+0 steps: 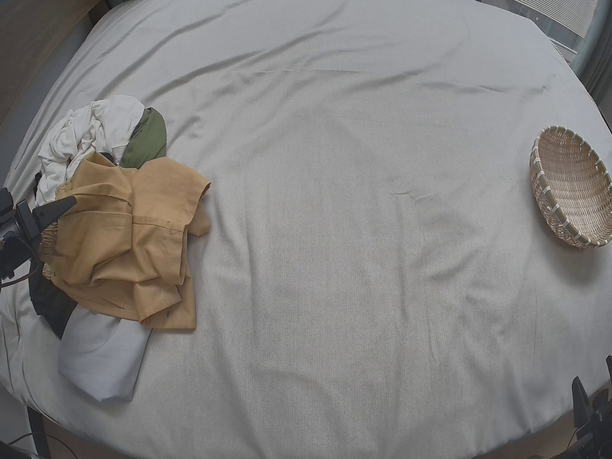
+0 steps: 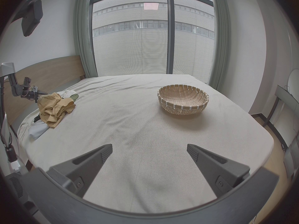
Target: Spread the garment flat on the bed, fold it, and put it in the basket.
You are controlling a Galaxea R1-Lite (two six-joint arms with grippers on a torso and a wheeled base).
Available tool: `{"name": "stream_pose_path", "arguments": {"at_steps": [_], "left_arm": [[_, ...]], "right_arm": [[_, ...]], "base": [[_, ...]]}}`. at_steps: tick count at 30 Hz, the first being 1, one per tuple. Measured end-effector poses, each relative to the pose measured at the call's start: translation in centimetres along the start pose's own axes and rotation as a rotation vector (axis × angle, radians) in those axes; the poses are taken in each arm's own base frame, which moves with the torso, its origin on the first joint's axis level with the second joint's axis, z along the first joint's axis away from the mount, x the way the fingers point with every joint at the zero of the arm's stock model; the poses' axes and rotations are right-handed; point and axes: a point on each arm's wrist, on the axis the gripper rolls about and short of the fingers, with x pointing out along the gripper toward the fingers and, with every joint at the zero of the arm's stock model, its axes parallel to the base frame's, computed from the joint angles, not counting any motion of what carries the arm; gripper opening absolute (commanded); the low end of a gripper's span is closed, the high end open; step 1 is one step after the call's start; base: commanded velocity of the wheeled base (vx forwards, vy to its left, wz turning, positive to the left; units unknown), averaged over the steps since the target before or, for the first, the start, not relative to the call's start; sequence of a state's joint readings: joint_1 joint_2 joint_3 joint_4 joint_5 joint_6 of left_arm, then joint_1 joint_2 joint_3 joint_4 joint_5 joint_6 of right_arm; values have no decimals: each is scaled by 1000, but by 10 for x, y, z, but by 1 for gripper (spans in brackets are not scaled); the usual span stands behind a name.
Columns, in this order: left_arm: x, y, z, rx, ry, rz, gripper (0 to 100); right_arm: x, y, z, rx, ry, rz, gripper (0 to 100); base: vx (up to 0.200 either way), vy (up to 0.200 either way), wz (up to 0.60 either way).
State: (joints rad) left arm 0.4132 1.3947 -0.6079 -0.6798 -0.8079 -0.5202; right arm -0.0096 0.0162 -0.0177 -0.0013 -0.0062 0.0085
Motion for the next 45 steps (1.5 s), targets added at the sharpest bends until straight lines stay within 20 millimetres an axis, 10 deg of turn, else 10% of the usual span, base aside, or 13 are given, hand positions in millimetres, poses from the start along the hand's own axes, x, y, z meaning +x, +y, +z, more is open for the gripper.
{"name": "stream_pose_path", "arguments": {"at_steps": [12, 45], "left_arm": [[-5, -19, -3, -27, 17, -87, 0], [36, -244, 4, 155, -31, -664, 0]], "right_arm": [[0, 0, 0, -1, 0, 1, 100], [0, 0, 0, -5, 0, 3, 100]], "base": [[0, 0, 0], [0, 0, 0]]}}
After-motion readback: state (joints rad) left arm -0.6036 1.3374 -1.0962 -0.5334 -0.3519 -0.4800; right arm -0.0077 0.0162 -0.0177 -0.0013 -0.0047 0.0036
